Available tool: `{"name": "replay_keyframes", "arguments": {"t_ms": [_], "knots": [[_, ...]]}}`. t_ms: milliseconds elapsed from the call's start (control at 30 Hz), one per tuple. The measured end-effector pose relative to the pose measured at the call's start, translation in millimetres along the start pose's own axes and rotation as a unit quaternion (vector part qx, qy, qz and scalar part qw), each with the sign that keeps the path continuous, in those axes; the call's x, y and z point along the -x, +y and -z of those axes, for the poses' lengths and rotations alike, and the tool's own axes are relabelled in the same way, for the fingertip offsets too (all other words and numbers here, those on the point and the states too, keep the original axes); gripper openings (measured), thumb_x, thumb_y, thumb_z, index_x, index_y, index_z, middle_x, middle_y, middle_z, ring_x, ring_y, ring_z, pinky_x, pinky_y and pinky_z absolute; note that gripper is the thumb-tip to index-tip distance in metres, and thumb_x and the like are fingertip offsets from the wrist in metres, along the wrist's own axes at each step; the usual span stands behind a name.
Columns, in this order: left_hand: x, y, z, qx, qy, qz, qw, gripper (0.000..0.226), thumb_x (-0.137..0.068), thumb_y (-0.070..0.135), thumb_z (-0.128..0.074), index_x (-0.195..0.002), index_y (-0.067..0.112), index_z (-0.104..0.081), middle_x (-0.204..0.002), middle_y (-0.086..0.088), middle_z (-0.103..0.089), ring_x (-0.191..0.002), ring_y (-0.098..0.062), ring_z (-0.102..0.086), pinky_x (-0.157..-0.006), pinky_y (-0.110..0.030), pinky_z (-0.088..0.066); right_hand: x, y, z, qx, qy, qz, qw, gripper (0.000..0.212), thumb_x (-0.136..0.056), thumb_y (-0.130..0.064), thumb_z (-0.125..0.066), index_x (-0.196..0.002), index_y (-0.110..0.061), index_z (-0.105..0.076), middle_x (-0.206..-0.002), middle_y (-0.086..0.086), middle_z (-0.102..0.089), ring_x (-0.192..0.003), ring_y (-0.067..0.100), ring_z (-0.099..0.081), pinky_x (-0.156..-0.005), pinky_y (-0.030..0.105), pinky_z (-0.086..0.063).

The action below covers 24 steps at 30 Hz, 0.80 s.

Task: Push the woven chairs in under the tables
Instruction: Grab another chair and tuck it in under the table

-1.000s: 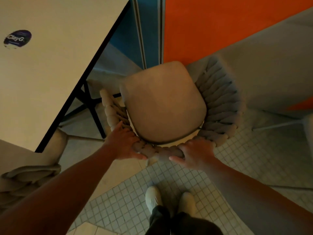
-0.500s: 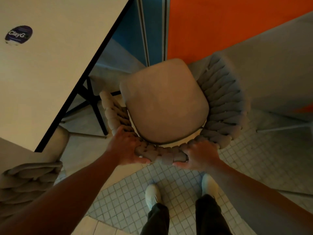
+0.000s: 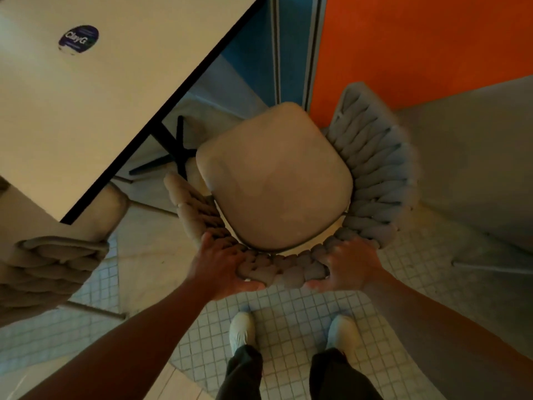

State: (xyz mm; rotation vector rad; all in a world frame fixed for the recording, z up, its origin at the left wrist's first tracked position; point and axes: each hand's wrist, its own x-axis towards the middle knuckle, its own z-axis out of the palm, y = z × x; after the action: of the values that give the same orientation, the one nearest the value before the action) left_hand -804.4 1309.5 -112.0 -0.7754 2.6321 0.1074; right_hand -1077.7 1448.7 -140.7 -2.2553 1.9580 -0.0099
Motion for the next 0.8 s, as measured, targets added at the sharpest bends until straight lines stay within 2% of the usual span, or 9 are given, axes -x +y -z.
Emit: {"name": "replay_keyframes", "arguments": {"t_ms": [100, 200, 367, 467, 567, 633, 800], "knots": [[0.5, 14.9, 1.0, 0.010, 0.009, 0.031, 0.999, 0.108, -0.065, 0.101, 0.005, -0.124, 0.044, -0.065, -0.127, 0.021, -0.067, -0.126, -0.012, -0.055, -0.101, -0.047, -0.027, -3.2, 18.0, 5.0, 0.003, -0.006, 0.012, 1.000, 0.083, -0.069, -0.096, -0.025, -0.073, -0.028, -0.073, -0.062, -0.002, -0.067, -0.061, 0.025, -0.063, -0.065, 0.032, -0.044], [-2.0, 30.9, 1.1, 0.027, 0.012, 0.061, 0.998, 0.107, -0.065, 0.101, 0.004, -0.123, 0.044, -0.066, -0.126, 0.021, -0.068, -0.123, -0.013, -0.057, -0.099, -0.047, -0.028, -7.8, 35.3, 13.4, 0.014, -0.009, 0.036, 0.999, 0.072, -0.065, -0.094, -0.039, -0.073, -0.032, -0.074, -0.059, -0.006, -0.066, -0.054, 0.016, -0.062, -0.055, 0.022, -0.030], [-5.6, 41.4, 6.2, 0.043, 0.001, 0.082, 0.996, 0.108, -0.064, 0.102, 0.006, -0.127, 0.047, -0.062, -0.128, 0.022, -0.066, -0.127, -0.010, -0.055, -0.103, -0.046, -0.026, -10.9, 50.0, 22.3, -0.009, -0.023, 0.071, 0.997, 0.077, -0.063, -0.095, -0.036, -0.090, -0.034, -0.074, -0.073, -0.008, -0.071, -0.067, 0.015, -0.066, -0.057, 0.025, -0.037], [-8.1, 41.4, 12.2, 0.059, -0.022, 0.093, 0.994, 0.114, -0.057, 0.104, 0.006, -0.130, 0.048, -0.060, -0.132, 0.021, -0.063, -0.129, -0.012, -0.051, -0.108, -0.043, -0.021, -11.1, 48.8, 25.4, -0.001, -0.017, 0.068, 0.998, 0.071, -0.063, -0.094, -0.040, -0.080, -0.033, -0.073, -0.067, -0.010, -0.069, -0.061, 0.013, -0.064, -0.058, 0.025, -0.030], [-10.5, 38.3, 16.2, 0.086, -0.043, 0.106, 0.990, 0.118, -0.051, 0.107, 0.003, -0.129, 0.045, -0.062, -0.133, 0.020, -0.060, -0.130, -0.014, -0.048, -0.112, -0.043, -0.020, -12.0, 46.4, 28.1, -0.016, -0.048, 0.060, 0.997, 0.075, -0.064, -0.095, -0.036, -0.087, -0.032, -0.071, -0.080, -0.011, -0.070, -0.075, 0.014, -0.065, -0.062, 0.028, -0.040], [-13.9, 36.9, 16.9, 0.091, -0.057, 0.111, 0.988, 0.118, -0.050, 0.108, -0.001, -0.128, 0.045, -0.062, -0.131, 0.020, -0.061, -0.129, -0.013, -0.048, -0.111, -0.042, -0.020, -12.3, 46.5, 29.6, -0.022, -0.067, 0.048, 0.996, 0.079, -0.064, -0.095, -0.032, -0.096, -0.033, -0.070, -0.088, -0.010, -0.070, -0.084, 0.014, -0.065, -0.064, 0.028, -0.041], [-14.5, 41.6, 20.3, 0.077, -0.084, 0.108, 0.988, 0.099, -0.056, 0.106, -0.012, -0.109, 0.044, -0.068, -0.103, 0.015, -0.071, -0.112, -0.016, -0.058, -0.103, -0.045, -0.027, -10.5, 44.1, 31.5, -0.025, -0.127, 0.032, 0.991, 0.086, -0.061, -0.101, -0.025, -0.104, -0.039, -0.067, -0.092, -0.014, -0.070, -0.085, 0.009, -0.065, -0.066, 0.030, -0.052]]}}
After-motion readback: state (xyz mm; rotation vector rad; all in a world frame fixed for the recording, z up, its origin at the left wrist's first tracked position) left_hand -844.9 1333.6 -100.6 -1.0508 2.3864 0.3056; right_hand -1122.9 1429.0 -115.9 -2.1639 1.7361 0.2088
